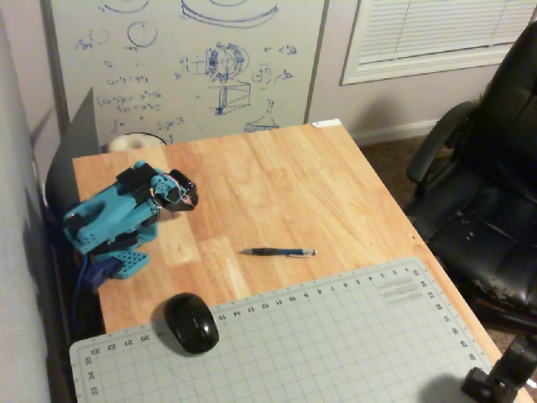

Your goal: Touch the pen.

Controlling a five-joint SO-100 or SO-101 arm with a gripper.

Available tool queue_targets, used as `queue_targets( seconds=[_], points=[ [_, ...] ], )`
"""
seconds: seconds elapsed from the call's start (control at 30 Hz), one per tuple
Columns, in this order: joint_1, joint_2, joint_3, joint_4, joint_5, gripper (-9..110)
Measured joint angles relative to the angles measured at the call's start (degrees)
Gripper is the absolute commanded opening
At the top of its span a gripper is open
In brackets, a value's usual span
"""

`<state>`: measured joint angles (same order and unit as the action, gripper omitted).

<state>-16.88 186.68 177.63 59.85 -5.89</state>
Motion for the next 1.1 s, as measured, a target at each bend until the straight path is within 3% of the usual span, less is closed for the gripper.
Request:
queue_targets(
  seconds=[0.23, 0.5, 0.77, 1.1],
  points=[
    [9.76, -17.14, -10.46, -7.29, 0.00, 1],
    [19.07, -54.14, -34.63, -15.82, 0.00, 1],
    [30.41, -89.65, -61.79, -16.61, -3.87, 1],
    [37.97, -113.20, -82.00, -16.61, -8.17, 1]
  ],
)
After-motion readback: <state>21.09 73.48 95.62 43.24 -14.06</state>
